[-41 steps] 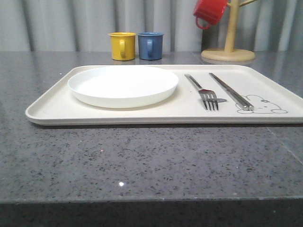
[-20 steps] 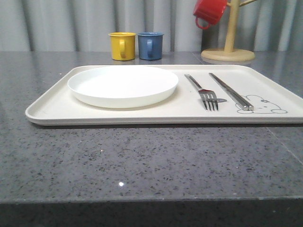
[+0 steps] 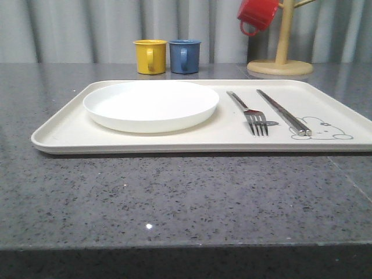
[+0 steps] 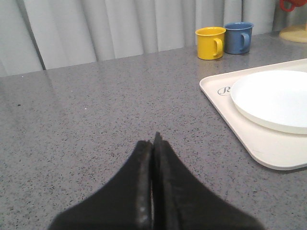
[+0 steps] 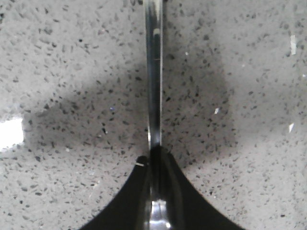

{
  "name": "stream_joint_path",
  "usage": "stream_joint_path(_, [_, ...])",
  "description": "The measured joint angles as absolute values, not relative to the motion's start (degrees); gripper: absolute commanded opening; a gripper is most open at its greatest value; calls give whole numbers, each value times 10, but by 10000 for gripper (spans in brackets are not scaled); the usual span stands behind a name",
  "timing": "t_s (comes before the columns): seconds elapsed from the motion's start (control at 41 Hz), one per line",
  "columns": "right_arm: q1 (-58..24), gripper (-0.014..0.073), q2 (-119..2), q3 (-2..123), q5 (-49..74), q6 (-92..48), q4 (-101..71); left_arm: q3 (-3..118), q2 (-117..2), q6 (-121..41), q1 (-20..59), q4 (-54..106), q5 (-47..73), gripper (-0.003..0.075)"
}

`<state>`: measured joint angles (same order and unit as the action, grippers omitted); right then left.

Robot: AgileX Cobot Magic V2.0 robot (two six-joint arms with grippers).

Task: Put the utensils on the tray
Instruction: 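Grasp the steel spoon by its handle with the right gripper, then lower the spoon onto the tray beside the chopsticks and release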

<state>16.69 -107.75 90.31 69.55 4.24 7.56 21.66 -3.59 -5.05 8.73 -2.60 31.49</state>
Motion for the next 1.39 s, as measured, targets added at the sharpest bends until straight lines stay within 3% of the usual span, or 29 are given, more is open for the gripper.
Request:
stream_joint_path(0.342, [114, -67, -1001, 926, 704, 49, 31, 217, -36, -50, 87, -26, 315, -18])
stream_joint_path(0.879, [-89, -59, -992, 927, 709, 105, -12, 217, -36, -50, 87, -26, 315, -18])
stream_joint_path(1.391, [-105, -59, -1033, 912, 709, 123, -35, 217, -36, -50, 87, -26, 315, -18])
